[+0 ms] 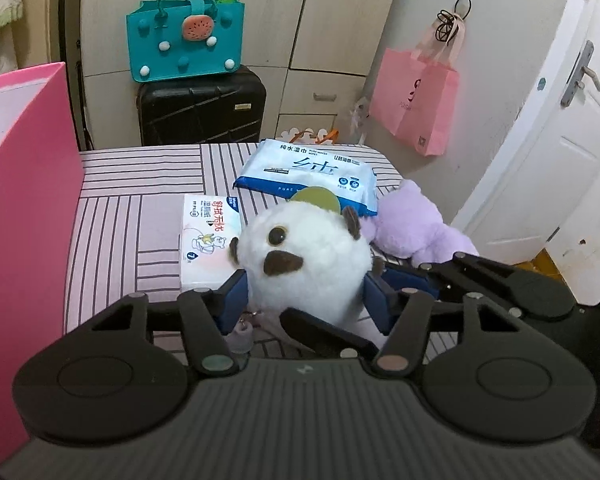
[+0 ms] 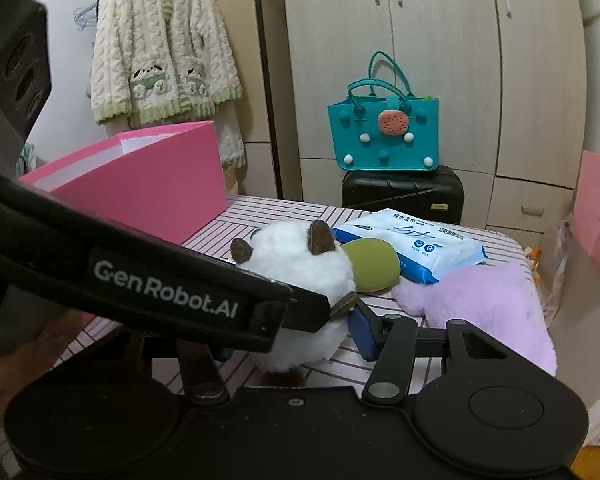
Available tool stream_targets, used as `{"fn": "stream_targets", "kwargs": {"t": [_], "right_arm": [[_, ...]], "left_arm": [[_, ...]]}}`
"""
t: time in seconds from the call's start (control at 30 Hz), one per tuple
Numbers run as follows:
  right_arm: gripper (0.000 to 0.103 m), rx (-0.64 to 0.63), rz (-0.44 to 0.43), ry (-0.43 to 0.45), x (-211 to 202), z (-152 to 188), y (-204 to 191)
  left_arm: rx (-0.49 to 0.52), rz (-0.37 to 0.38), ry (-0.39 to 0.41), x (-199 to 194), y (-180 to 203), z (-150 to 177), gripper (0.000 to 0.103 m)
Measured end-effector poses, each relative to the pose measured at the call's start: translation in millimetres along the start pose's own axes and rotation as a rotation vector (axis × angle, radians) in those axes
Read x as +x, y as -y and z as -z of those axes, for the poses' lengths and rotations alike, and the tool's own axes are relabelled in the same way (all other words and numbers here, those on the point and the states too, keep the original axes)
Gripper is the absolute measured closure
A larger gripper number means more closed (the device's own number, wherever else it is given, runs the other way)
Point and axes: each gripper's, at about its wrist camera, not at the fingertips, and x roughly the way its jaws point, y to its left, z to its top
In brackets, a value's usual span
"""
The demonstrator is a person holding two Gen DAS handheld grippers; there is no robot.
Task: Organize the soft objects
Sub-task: 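Close the left gripper on the white plush and lift it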
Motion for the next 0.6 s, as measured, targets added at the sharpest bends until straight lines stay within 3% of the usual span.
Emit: {"fn": "stream_targets", "kwargs": {"t": [0.37, 0.6], "right_arm": [[0.044, 0.033, 0.024, 0.040, -34.8, -1.4, -15.9], [0.044, 0.066, 0.028, 0.000, -51.9, -0.2, -29.2]], "left_arm": [[0.018, 0.027, 0.029, -34.1, 8.1, 5.8, 0.046], [0.057, 0.044, -0.006, -53.0, 15.2, 13.1, 0.046]]}}
